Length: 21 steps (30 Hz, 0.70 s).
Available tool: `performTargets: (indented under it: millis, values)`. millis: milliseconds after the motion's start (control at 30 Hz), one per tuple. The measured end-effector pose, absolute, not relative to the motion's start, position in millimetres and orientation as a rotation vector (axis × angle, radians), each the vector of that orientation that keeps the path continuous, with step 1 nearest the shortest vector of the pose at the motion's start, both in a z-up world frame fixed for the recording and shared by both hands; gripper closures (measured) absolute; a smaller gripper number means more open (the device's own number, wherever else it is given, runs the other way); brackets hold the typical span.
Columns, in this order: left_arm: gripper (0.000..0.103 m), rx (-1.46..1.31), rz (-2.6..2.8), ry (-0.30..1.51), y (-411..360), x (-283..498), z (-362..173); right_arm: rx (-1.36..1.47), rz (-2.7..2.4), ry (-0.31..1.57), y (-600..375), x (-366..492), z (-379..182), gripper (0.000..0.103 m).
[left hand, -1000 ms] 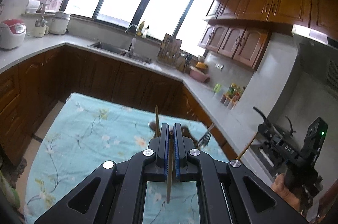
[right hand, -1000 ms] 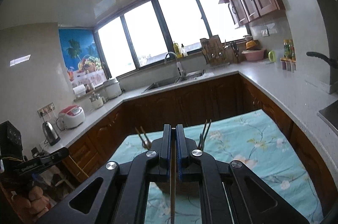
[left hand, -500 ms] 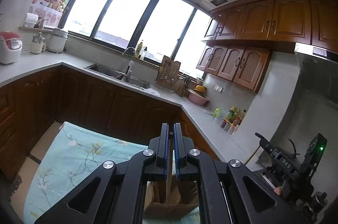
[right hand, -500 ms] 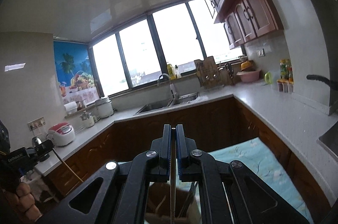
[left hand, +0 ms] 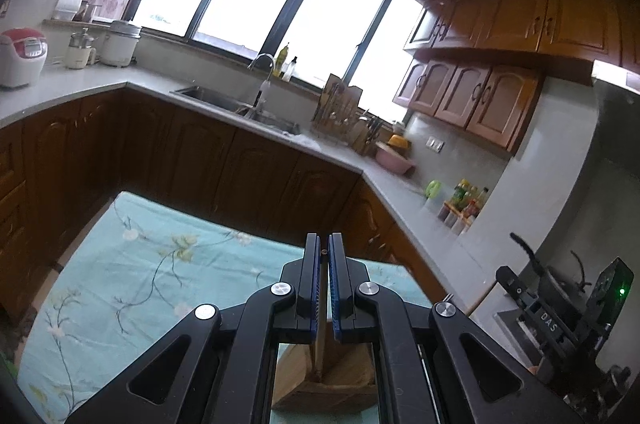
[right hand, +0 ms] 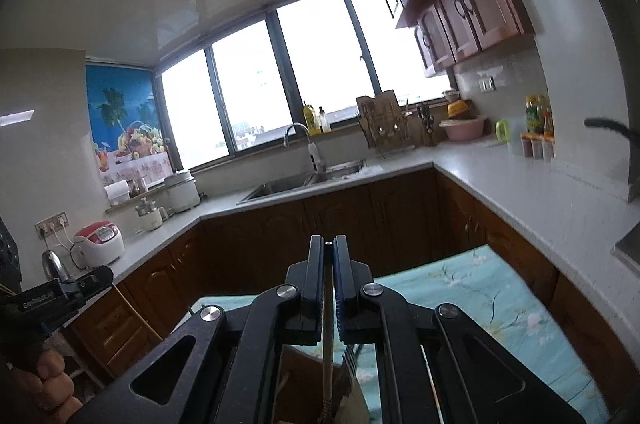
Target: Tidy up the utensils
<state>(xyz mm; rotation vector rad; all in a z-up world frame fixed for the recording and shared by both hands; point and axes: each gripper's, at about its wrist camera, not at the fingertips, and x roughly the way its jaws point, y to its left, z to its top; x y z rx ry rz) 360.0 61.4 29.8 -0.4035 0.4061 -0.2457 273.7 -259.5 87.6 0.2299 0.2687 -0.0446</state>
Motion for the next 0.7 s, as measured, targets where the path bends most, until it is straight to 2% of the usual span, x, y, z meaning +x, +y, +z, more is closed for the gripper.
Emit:
performTargets:
  millis: [300, 700]
  values:
    - [0.100, -0.376, -0.247, 0.460, 53.5, 368.3, 19.1, 0.283, -0.053, 0.331, -269.0, 277.5, 57.1, 0.099]
    - [0.100, -0.360, -0.257, 0.512, 49.0, 375.2, 24.9, 0.287, -0.050, 0.379, -268.4, 281.9, 45.7, 0.098]
